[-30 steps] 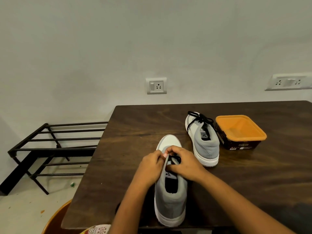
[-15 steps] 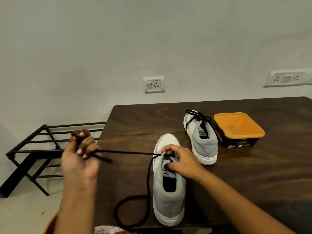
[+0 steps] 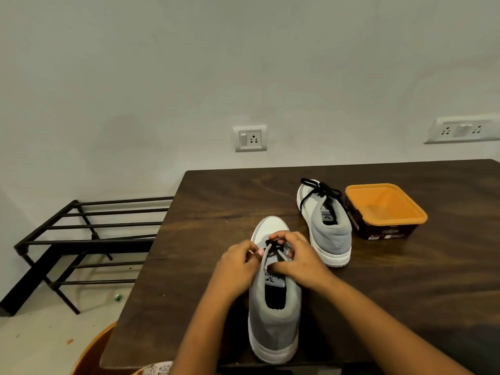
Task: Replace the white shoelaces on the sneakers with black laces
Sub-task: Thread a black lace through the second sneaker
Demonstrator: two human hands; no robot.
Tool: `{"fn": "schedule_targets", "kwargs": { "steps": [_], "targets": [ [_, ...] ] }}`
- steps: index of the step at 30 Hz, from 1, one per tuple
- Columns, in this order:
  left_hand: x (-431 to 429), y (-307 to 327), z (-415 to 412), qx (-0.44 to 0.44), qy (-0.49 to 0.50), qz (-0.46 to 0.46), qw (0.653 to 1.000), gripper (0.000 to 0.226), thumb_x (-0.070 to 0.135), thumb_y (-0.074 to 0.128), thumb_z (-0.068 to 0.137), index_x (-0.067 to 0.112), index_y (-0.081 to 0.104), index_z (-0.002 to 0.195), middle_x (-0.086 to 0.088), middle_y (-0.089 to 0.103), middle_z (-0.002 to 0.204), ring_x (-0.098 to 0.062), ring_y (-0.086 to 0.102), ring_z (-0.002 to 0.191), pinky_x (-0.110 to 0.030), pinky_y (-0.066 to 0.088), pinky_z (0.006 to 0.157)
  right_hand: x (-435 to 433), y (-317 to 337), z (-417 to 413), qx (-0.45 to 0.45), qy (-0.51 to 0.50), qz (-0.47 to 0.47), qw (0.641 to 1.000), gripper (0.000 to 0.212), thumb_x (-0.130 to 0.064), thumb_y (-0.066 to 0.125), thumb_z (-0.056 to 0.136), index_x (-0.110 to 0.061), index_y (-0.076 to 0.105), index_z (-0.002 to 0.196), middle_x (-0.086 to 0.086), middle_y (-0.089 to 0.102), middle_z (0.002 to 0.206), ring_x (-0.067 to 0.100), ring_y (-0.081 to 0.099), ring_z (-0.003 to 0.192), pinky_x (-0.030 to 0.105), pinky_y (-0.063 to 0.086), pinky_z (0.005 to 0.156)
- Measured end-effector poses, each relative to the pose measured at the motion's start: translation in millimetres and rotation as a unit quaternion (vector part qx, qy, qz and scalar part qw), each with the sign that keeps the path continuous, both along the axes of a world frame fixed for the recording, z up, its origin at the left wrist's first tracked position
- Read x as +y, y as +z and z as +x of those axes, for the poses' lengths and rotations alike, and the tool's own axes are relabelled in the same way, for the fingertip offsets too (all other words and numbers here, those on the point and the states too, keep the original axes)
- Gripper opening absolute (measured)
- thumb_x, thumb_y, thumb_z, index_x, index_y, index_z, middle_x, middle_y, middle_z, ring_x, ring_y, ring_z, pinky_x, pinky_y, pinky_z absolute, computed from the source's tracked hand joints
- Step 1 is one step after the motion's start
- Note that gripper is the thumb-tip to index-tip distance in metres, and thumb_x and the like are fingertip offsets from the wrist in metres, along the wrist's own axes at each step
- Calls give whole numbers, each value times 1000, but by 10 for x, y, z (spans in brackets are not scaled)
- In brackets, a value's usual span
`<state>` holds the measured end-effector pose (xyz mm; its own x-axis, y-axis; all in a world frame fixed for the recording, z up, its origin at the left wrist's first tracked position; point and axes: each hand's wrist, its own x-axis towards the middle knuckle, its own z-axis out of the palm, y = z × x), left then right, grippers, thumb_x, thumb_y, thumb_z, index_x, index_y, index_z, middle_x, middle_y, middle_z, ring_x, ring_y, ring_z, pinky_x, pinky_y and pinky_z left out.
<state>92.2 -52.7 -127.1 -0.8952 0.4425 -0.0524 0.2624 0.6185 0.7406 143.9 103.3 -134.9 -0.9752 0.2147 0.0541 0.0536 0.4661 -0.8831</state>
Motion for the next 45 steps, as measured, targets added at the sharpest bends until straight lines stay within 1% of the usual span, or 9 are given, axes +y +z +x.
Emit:
{"fn": "schedule_targets", "kwargs": {
  "steps": [7, 11, 15, 21, 27, 31, 35, 39, 45],
  "targets": [
    [-83, 68, 9, -154, -83, 145, 974, 30, 12, 46, 98, 11, 55, 70, 10, 53, 60, -6, 46, 58, -19, 38, 56, -26, -52, -6, -20, -42, 40, 998, 53, -7, 71, 70, -27, 53, 116, -7, 44, 103, 0, 49, 87, 2, 36, 72],
    [-251, 140, -48, -213, -126, 148, 957, 32, 14, 47, 98, 11, 59, 68, -3, 55, 73, -13, 50, 76, -25, 38, 77, -62, -125, -26, -22, -57, 44, 997, 39, -14, 67, 75, -33, 54, 106, -6, 48, 98, 0, 44, 69, 11, 36, 67],
    [-256, 95, -74, -123, -7, 55, 991, 53, 45, 45, 96, 17, 60, 54, -7, 53, 61, -17, 51, 62, -30, 39, 69, -65, -138, -31, -6, -73, 43, 996, 25, -16, 66, 79, -34, 57, 93, -5, 53, 92, 2, 44, 66, 17, 39, 65],
    [-115, -46, 3, -74, 38, 22, 996, 5, 25, 58, 91, 28, 56, 89, 4, 57, 62, -11, 50, 56, -25, 38, 55, -99, -115, -9, 15, -95, 67, 993, 16, -16, 63, 85, -30, 59, 86, -6, 60, 88, 5, 54, 72, 20, 44, 65],
    [-43, -43, -44, 29, 36, -50, 998, 18, 29, 51, 94, 28, 64, 82, 4, 49, 95, -17, 49, 99, -30, 41, 87, -111, -82, 15, 33, -171, 107, 979, 18, -11, 58, 86, -29, 53, 86, -8, 57, 91, 13, 55, 86, 35, 50, 73],
    [-126, 279, -20, -84, 99, 237, 963, 33, 23, 49, 98, 17, 59, 67, 6, 57, 84, -11, 54, 91, -23, 42, 79, -98, -49, 13, 4, -164, 109, 980, 29, -6, 55, 85, -34, 53, 89, -9, 52, 93, 17, 53, 95, 34, 48, 78],
    [-80, 568, 139, -195, 45, 451, 870, 26, 4, 42, 97, 8, 67, 91, 8, 72, 80, -3, 66, 83, -11, 49, 71, -198, 241, 9, 8, -106, 115, 988, 37, -12, 59, 76, -48, 54, 75, -16, 51, 102, 10, 48, 105, 35, 39, 93],
    [-24, 650, 197, -222, -6, 491, 843, 38, 7, 39, 99, 30, 60, 120, 15, 66, 117, -4, 58, 113, -30, 46, 96, -311, 607, 38, -15, 72, -87, 993, 25, -9, 63, 83, -33, 67, 79, -17, 60, 74, 6, 55, 73, 19, 43, 70],
    [-158, 655, 66, -235, 111, 591, 764, 46, 14, 41, 98, 41, 46, 134, 1, 64, 113, -16, 63, 99, -43, 54, 79, -167, 667, 63, -12, 93, -181, 979, 34, -21, 45, 100, -14, 52, 67, -6, 54, 56, 7, 50, 55, 22, 42, 67]
  ]
}}
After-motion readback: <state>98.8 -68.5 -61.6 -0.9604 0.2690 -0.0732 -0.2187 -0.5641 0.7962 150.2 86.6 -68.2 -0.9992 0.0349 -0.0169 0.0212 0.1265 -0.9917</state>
